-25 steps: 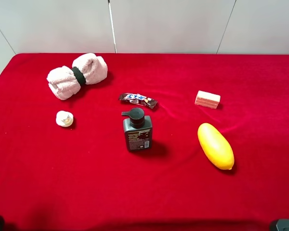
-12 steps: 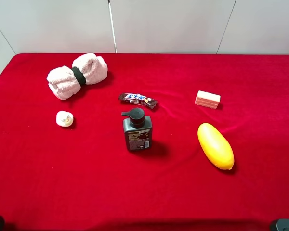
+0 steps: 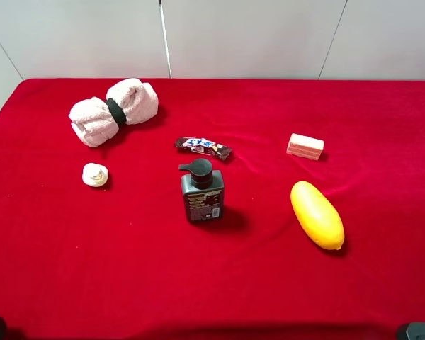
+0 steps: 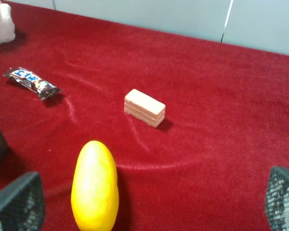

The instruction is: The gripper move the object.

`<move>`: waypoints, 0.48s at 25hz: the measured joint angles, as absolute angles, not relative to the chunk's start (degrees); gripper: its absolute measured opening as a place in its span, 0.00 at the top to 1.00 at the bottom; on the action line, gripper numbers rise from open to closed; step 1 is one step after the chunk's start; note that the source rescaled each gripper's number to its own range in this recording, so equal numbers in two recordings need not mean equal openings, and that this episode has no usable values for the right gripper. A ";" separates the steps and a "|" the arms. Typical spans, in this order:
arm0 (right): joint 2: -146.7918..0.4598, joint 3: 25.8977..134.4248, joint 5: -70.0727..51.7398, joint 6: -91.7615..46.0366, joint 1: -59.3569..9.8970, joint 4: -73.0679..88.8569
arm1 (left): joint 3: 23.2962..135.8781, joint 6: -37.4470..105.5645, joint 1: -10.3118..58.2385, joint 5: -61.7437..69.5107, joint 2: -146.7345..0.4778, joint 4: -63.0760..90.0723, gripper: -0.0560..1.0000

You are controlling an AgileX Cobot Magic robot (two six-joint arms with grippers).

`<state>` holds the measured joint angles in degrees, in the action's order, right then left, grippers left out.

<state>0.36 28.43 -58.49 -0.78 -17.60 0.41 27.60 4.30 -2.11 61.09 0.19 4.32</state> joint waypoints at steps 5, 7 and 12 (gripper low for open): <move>0.36 28.43 -58.49 -0.78 -17.60 0.46 | 27.60 4.41 -3.65 61.09 0.19 4.32 0.00; 0.36 28.43 -58.49 -0.78 -17.60 0.46 | 27.60 4.41 -3.65 61.09 0.19 4.32 0.00; 0.36 28.43 -58.49 -0.78 -17.60 0.46 | 27.60 4.41 -3.65 61.09 0.19 4.32 0.00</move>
